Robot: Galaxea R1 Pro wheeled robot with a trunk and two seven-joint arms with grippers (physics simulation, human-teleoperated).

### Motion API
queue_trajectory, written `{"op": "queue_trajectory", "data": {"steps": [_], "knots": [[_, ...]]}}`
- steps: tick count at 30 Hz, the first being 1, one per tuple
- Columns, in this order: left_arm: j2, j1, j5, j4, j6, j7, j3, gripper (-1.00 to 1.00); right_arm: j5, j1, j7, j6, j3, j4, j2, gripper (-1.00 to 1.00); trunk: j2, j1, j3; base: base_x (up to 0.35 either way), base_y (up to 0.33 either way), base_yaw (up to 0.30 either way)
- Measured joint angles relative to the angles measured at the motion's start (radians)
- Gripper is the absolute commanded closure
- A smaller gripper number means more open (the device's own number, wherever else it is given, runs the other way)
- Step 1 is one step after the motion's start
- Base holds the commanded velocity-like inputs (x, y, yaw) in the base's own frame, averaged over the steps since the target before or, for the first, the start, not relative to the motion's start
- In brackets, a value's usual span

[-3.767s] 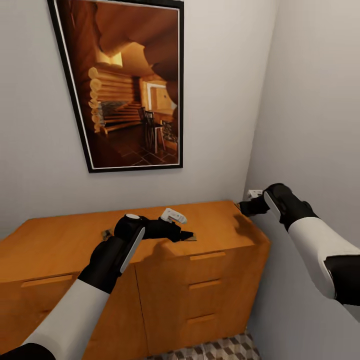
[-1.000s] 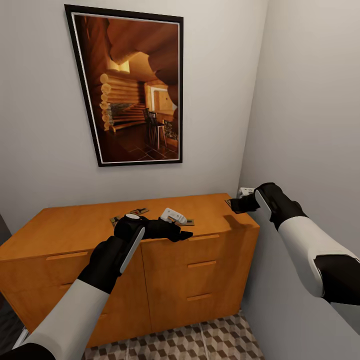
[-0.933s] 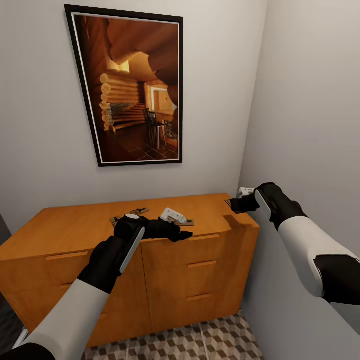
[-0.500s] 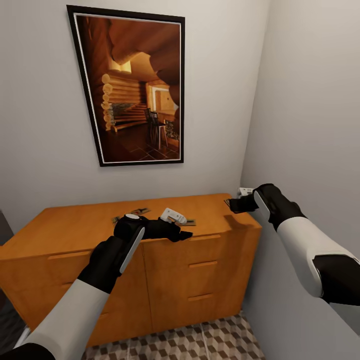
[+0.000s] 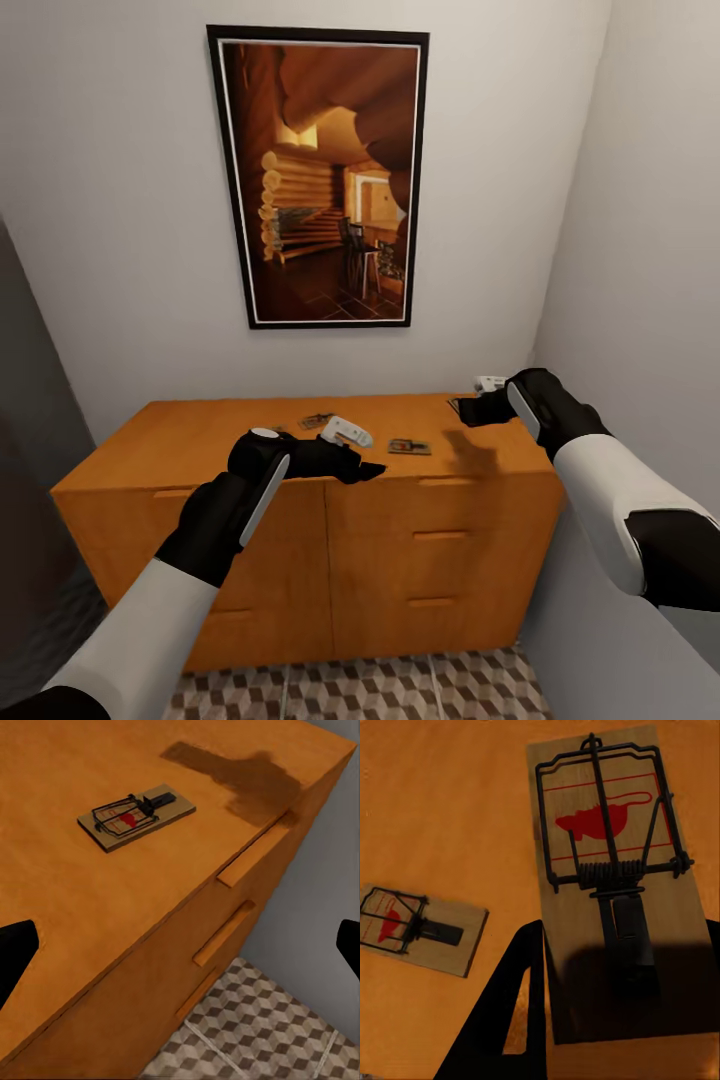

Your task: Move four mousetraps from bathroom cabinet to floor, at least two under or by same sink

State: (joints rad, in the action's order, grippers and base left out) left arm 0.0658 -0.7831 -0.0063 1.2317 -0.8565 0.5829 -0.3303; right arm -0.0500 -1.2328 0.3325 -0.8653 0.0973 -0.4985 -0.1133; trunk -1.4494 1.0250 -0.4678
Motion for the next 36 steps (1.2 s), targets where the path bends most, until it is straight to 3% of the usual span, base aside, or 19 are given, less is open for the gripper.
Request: {"op": "queue_trajectory", "data": {"steps": [8, 36], "knots": [[0.000, 0.000, 0.000, -0.001, 0.002, 0.000, 0.000, -1.00, 0.002, 0.000, 0.000, 0.000, 0.000, 0.000, 0.000, 1.00, 0.000, 0.000, 0.000, 0.000, 0.000, 0.143], [0.001, 0.000, 0.000, -0.004, 0.002, 0.000, 0.001, -1.00, 0.004, 0.000, -0.026, 0.001, 0.000, 0.001, -0.003, 1.00, 0.000, 0.000, 0.000, 0.014, 0.000, 0.005]]}}
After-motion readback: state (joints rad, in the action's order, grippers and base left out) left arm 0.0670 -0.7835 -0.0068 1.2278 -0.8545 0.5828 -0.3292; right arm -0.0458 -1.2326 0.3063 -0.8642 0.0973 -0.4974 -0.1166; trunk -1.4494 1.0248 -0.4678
